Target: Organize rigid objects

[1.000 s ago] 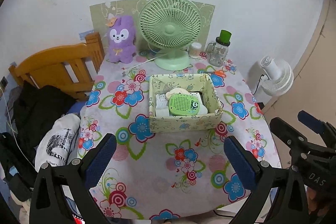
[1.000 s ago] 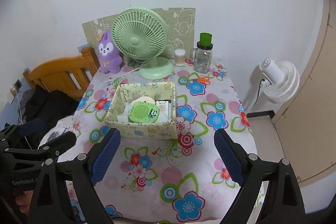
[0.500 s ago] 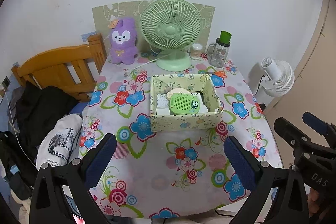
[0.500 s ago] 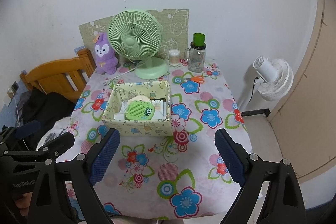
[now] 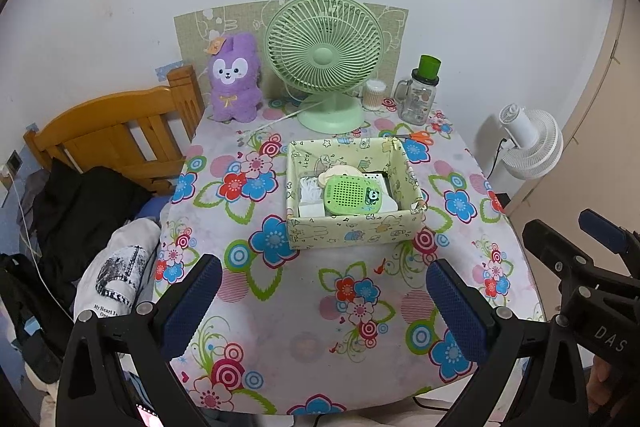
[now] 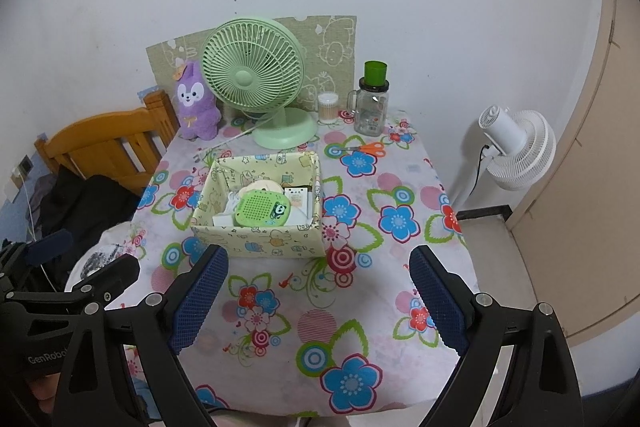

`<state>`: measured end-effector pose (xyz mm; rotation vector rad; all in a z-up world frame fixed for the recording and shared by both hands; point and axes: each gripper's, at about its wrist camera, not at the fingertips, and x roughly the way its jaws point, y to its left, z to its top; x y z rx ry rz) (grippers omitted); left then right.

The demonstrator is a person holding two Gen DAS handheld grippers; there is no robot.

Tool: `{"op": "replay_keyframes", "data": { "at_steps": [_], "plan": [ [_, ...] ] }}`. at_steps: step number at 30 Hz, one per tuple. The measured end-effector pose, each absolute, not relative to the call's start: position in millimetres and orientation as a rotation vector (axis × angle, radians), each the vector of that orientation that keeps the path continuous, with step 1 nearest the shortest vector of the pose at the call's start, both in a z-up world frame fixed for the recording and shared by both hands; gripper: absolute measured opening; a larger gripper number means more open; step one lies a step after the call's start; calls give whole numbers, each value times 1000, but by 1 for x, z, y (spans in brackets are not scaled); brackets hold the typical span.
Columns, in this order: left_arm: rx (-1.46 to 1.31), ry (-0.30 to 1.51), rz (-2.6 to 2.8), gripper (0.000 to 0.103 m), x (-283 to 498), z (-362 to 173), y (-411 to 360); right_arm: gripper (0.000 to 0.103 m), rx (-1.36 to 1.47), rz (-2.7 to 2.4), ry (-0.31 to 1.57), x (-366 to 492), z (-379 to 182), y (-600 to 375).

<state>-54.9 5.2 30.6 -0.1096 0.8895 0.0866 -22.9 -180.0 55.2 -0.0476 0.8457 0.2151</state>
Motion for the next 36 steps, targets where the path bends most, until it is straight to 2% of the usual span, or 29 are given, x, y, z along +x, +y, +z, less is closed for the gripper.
{"op": "replay_keyframes", "data": {
  "at_steps": [36],
  "plan": [
    [-100,893,80,103,-53,30,5,94,-39,204,859,-20,52,-180]
  ]
}}
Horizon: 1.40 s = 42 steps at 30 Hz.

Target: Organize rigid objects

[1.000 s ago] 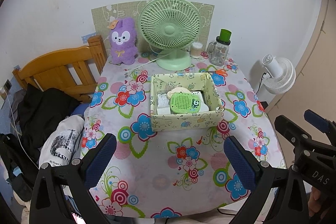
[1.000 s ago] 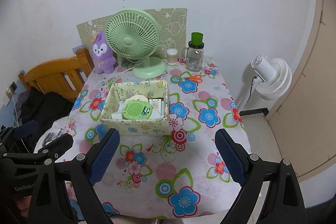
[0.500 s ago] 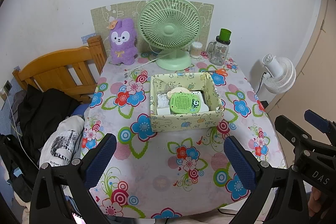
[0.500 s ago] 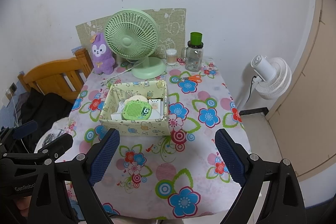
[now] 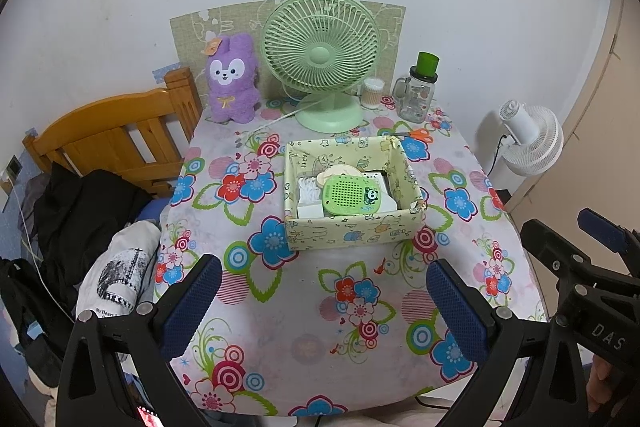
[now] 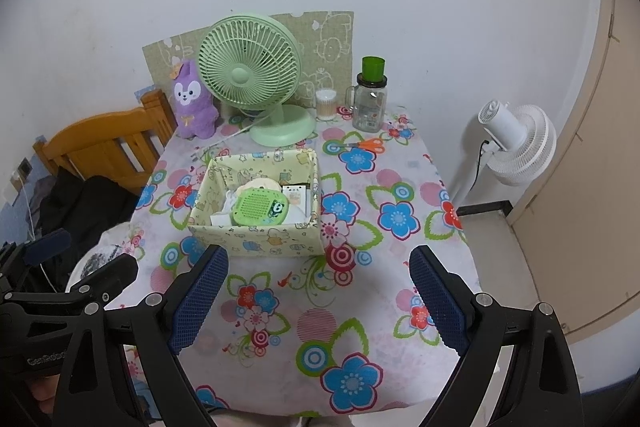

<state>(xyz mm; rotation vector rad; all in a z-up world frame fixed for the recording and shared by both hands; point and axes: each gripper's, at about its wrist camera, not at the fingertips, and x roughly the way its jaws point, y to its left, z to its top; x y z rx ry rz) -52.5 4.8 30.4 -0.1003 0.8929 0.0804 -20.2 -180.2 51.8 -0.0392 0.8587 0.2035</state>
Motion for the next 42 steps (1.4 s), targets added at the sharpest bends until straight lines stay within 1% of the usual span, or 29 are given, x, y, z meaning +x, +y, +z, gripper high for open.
{"op": "replay_keyframes", "data": {
  "at_steps": [42],
  "plan": [
    [-83,907,82,103,-48,22,10,94,-67,200,868,-17,47,-175]
  ]
}}
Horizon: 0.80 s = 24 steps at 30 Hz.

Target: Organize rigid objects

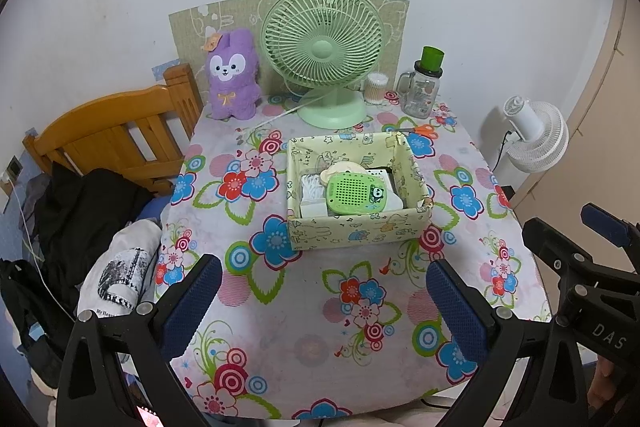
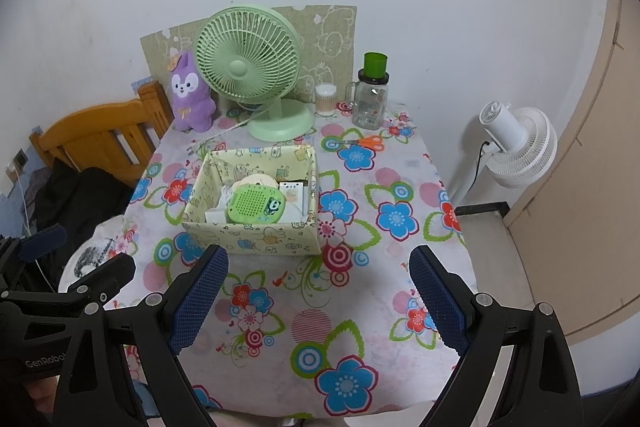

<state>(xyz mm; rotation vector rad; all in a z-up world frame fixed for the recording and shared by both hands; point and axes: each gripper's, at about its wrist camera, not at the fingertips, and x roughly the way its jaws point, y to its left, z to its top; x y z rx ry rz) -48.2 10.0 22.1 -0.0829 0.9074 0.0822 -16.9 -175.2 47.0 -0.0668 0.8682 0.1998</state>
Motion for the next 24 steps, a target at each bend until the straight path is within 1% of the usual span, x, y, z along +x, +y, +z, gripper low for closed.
{"op": "replay_keyframes", "data": {
  "at_steps": [7,24],
  "plan": [
    [-83,925,87,103,-37,14,15,94,-88,219,883,-13,38,-170],
    [-103,964,83,103,3,0,26,94,-82,209,939,34,21,-165]
  ]
}}
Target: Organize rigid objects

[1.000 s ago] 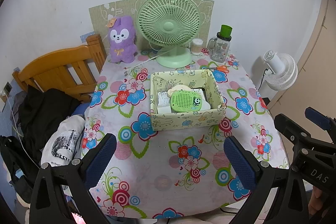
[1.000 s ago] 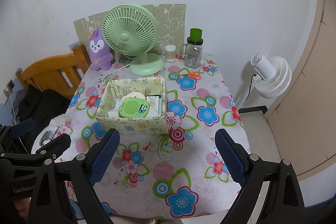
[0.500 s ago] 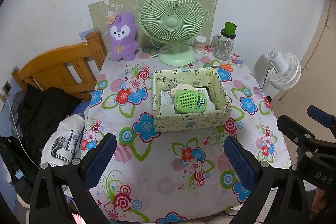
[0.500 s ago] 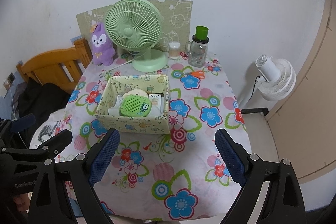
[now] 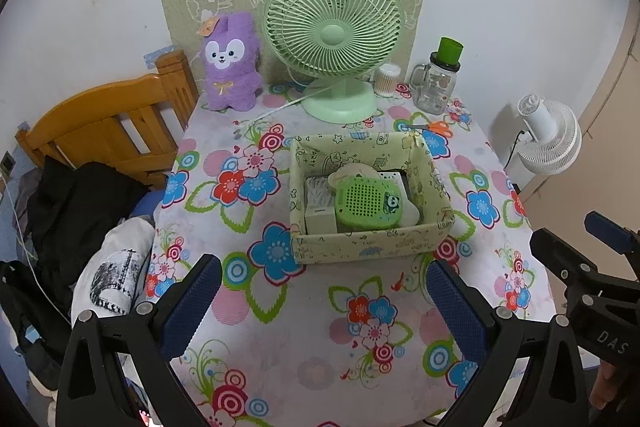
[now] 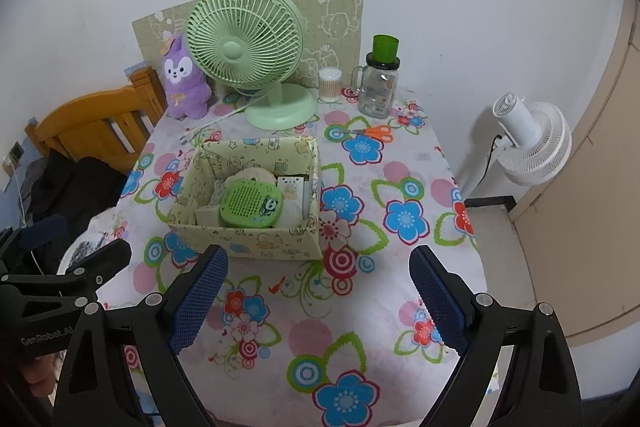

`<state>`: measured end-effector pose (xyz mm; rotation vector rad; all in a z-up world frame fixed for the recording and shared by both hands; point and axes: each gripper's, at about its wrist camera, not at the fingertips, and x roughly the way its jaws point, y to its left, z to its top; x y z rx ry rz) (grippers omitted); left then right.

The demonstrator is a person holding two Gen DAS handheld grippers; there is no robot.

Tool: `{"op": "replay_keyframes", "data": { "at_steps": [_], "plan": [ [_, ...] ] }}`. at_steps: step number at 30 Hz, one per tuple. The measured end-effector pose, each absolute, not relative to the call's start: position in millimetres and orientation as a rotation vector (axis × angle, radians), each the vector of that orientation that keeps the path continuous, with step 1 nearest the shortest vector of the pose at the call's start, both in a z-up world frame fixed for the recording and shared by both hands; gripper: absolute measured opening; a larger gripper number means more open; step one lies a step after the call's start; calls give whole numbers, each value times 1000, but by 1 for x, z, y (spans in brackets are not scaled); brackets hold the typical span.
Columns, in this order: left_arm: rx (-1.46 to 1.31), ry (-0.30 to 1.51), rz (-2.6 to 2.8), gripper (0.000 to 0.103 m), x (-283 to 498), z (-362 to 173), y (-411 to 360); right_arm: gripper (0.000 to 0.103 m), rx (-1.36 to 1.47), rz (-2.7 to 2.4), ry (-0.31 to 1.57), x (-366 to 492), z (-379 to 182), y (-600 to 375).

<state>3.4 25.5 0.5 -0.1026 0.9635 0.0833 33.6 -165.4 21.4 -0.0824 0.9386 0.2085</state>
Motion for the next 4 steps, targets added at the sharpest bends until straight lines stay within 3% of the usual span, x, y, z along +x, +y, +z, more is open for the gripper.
{"op": "replay_keyframes", "data": {
  "at_steps": [4],
  "plan": [
    [-91,979,78,103,14,-8,30,94,-72,200,954,47,14,-165]
  ]
}}
